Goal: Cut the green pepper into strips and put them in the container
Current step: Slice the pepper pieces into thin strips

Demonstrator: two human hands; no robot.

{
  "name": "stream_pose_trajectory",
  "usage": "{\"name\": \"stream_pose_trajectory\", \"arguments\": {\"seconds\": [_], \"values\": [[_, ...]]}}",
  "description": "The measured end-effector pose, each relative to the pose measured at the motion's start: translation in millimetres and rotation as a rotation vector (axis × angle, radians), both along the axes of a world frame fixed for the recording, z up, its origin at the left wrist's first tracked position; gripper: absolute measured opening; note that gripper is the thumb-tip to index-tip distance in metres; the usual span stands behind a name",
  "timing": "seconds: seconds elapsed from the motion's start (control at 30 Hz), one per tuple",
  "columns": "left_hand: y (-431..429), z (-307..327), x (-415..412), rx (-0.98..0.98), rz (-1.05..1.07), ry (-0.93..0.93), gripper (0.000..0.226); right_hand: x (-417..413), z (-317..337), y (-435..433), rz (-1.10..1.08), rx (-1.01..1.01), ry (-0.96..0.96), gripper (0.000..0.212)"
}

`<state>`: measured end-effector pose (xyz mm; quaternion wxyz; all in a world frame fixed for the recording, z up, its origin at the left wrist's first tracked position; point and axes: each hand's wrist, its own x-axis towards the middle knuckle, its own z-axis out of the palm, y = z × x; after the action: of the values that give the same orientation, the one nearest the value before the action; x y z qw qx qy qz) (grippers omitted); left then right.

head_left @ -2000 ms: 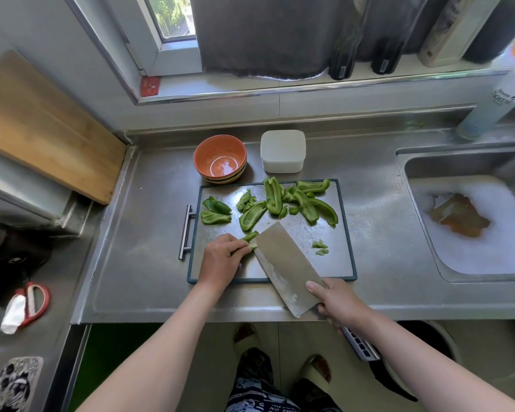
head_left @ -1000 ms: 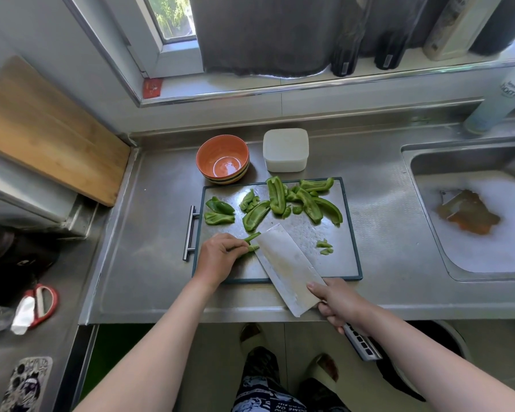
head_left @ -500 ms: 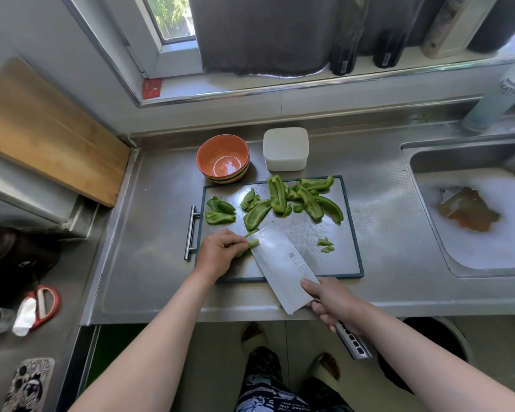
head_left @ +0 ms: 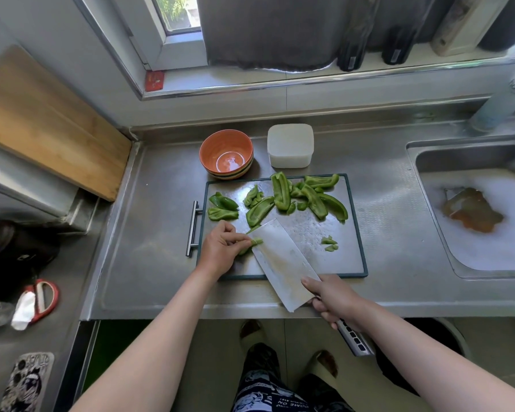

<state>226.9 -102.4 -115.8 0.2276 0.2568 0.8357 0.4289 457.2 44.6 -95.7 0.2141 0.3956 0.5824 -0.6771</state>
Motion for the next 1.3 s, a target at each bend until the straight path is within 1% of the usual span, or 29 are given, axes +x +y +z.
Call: {"name": "stream_pose_trajectory", "arguments": {"seconds": [0.2,0.33,0.47,0.67,0.83,0.93,0.97,1.07,1.13,1.2,1.23,1.3], "values": [[0,0,-1,0.027,0.033,-0.074,0.015,-5,4,-2,0.011,0.003,0.002,0.028],[-1,1,1,0.023,0.026,-0.072,0.018,0,2,-3,0.043,0.025,0.0,0.029],[0,3,4,0.01,0.033,-0.05,0.015,-7,2,-4,0.043,0.085,0.007,0.033],[0,4,6,0.001,0.053,-0.064,0.008,1,0,-11,0.052,0.138,0.009,0.031],[1,4,2,0.046,0.181,-0.113,0.012,-7,3,-11,0.072,0.227,0.019,0.032],[0,10,-4,0.106,0.312,-0.165,0.004,-5,4,-9,0.071,0.21,0.017,0.033],[-1,13,-7,0.105,0.335,-0.149,0.005,-6,7,-7,0.068,0.214,0.021,0.035],[0,25,-16,0.057,0.321,-0.062,0.01,-14,25,6,0.061,0.322,0.059,0.038],[5,36,-21,0.024,0.355,-0.011,0.008,-22,42,20,0.041,0.41,0.089,0.038],[14,47,-24,0.016,0.381,0.0,0.004,-27,55,38,-0.018,0.457,0.101,0.036],[20,51,-23,0.015,0.358,-0.021,0.002,-28,60,47,-0.053,0.47,0.099,0.034],[39,56,-14,-0.009,0.227,-0.073,0.004,-29,69,64,-0.096,0.527,0.092,0.032]]}}
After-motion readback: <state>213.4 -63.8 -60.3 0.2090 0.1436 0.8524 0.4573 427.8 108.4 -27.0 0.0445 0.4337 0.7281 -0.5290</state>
